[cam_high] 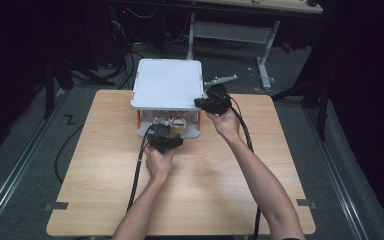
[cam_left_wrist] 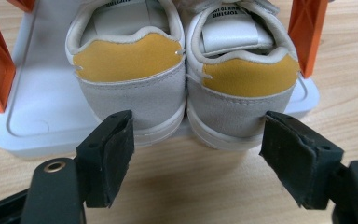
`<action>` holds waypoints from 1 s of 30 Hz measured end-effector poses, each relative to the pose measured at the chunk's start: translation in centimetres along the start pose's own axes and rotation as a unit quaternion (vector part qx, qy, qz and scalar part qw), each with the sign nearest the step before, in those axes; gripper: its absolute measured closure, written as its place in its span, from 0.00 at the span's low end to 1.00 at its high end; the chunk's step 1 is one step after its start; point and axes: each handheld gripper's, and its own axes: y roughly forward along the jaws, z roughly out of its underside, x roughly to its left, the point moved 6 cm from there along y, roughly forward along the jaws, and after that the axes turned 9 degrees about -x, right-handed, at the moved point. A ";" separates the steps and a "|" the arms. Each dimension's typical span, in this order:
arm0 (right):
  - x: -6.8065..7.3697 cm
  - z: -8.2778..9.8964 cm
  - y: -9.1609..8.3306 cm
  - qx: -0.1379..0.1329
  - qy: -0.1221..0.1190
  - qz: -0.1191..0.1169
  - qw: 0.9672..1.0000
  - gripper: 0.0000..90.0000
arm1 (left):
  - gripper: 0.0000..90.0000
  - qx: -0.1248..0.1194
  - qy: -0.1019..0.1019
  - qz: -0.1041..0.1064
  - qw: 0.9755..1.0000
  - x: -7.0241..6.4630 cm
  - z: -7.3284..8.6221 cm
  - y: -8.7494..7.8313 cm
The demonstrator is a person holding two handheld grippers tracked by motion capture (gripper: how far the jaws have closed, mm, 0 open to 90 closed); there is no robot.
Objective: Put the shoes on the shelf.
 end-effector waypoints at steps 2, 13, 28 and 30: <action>0.0 0.0 0.0 0.000 0.000 0.000 1.000 0.97 | 0.29 0.001 0.000 -0.001 1.000 0.0 -0.1 0.2; -0.1 0.0 0.0 0.001 0.002 -0.001 1.000 0.99 | 0.30 -0.018 -0.027 -0.011 0.999 0.0 -0.8 2.0; -0.1 0.1 -0.1 0.000 0.005 -0.004 1.000 1.00 | 0.32 -0.003 -0.013 -0.014 1.000 -0.2 -1.1 2.6; -0.1 0.1 -0.1 -0.001 0.007 -0.005 1.000 0.98 | 0.32 -0.002 -0.008 -0.006 1.000 -0.1 -1.1 2.5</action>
